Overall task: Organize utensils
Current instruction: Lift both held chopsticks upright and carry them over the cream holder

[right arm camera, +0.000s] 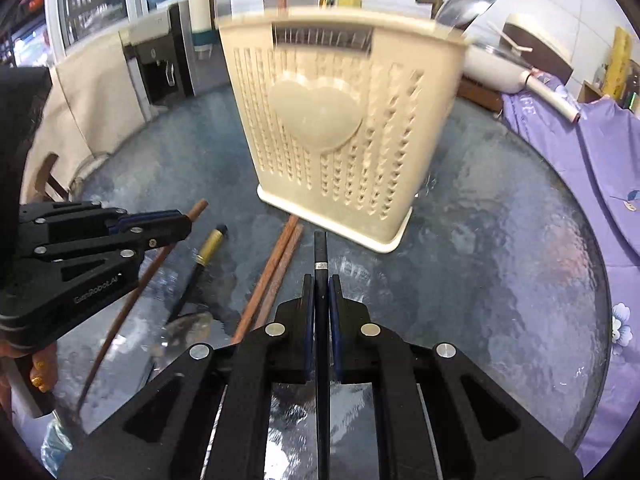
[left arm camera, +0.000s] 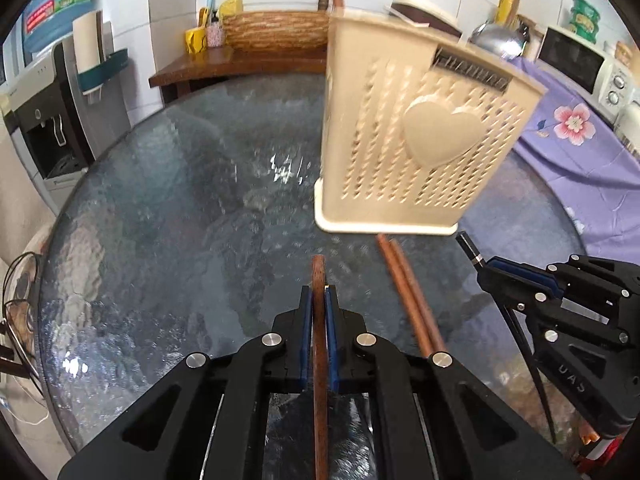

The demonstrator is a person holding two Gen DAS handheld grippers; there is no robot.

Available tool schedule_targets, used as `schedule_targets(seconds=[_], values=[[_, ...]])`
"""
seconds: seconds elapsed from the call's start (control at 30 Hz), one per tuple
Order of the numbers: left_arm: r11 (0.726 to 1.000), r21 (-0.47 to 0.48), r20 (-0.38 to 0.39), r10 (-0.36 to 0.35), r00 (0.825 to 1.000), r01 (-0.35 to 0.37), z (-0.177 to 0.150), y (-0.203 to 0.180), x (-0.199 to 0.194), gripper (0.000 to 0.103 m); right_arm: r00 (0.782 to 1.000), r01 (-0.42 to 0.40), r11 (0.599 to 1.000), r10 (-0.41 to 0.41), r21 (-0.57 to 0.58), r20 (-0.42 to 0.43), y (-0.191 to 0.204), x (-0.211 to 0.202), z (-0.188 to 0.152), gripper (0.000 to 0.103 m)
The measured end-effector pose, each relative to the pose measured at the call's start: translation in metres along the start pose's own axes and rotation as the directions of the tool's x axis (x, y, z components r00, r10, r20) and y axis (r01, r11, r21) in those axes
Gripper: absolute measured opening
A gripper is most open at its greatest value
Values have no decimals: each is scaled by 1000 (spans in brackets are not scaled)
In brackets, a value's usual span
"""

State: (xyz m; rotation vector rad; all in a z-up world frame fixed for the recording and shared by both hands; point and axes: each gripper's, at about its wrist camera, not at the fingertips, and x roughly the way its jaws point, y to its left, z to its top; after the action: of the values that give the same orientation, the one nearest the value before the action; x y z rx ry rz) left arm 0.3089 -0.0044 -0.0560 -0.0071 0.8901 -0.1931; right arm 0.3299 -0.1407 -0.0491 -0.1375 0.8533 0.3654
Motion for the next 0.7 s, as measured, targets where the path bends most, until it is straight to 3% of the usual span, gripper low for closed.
schedule_targets(seconds=[0.23, 0.43, 0.7], values=[[999, 20, 99, -41, 994, 39, 8, -13, -47, 7, 992, -34, 999, 31, 25, 120, -7, -56, 6, 8], [997, 53, 180, -71, 981, 62, 14, -24, -87, 7, 971, -103, 993, 87, 65, 221, -10, -103, 16, 8], [993, 76, 253, -102, 962, 85, 24, -30, -125, 6, 946, -119, 991, 97, 54, 309, -7, -151, 24, 8]])
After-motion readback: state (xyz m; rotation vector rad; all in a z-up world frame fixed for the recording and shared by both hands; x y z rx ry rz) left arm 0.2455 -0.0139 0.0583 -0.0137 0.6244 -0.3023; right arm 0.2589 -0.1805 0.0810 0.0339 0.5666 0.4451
